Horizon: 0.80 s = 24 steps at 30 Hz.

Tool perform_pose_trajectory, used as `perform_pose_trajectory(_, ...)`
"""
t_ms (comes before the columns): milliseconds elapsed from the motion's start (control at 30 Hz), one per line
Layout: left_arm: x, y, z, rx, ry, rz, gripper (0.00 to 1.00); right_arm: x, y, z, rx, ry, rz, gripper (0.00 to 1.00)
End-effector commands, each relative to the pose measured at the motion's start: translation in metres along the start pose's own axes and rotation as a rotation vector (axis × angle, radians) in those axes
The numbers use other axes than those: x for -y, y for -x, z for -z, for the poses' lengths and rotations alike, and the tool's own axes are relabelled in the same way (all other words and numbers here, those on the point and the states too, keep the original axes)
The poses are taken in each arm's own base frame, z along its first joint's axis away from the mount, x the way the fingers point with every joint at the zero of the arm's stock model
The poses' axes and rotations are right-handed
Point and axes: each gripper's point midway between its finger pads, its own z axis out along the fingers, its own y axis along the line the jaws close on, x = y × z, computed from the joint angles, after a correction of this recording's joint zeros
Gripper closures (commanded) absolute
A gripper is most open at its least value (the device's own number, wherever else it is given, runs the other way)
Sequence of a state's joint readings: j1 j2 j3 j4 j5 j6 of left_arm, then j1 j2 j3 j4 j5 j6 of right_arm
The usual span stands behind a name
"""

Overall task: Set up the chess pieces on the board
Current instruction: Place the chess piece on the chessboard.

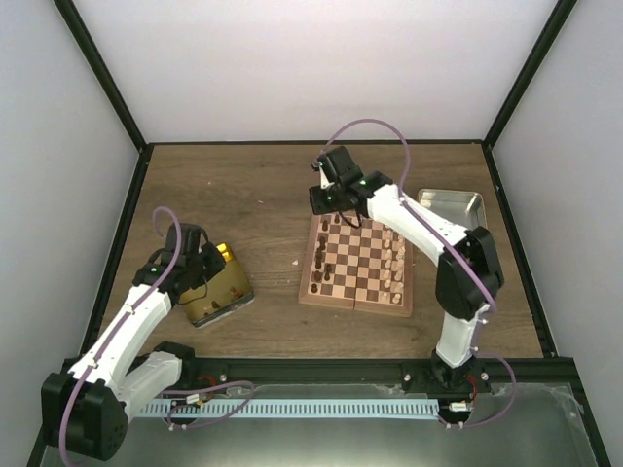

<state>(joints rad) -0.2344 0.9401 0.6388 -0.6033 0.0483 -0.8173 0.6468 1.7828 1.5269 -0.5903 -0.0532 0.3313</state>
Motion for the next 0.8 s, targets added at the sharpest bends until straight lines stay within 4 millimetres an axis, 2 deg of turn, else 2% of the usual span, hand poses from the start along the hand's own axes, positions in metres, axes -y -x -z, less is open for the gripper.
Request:
perform_pose_trajectory(0,0.007,0.003,-0.002,0.009,-0.037,-0.035,0.89,0.027,-0.007,-0.021,-0.123,-0.142,0.082,0.86)
perform_pose_trajectory(133,0.003,0.0,-0.005,-0.005,-0.028,-0.038,0.88,0.038,-0.012,-0.045,-0.194,-0.207,0.104,0.86)
perform_pose_trajectory(500,0.006,-0.005,-0.011,-0.036,-0.038,-0.036,0.88,0.054,-0.031,-0.087,-0.265,-0.266,0.108,0.86)
perform_pose_trajectory(767,0.006,-0.005,-0.013,-0.045,-0.036,-0.033,0.88,0.065,-0.032,-0.097,-0.27,-0.318,0.109,0.86)
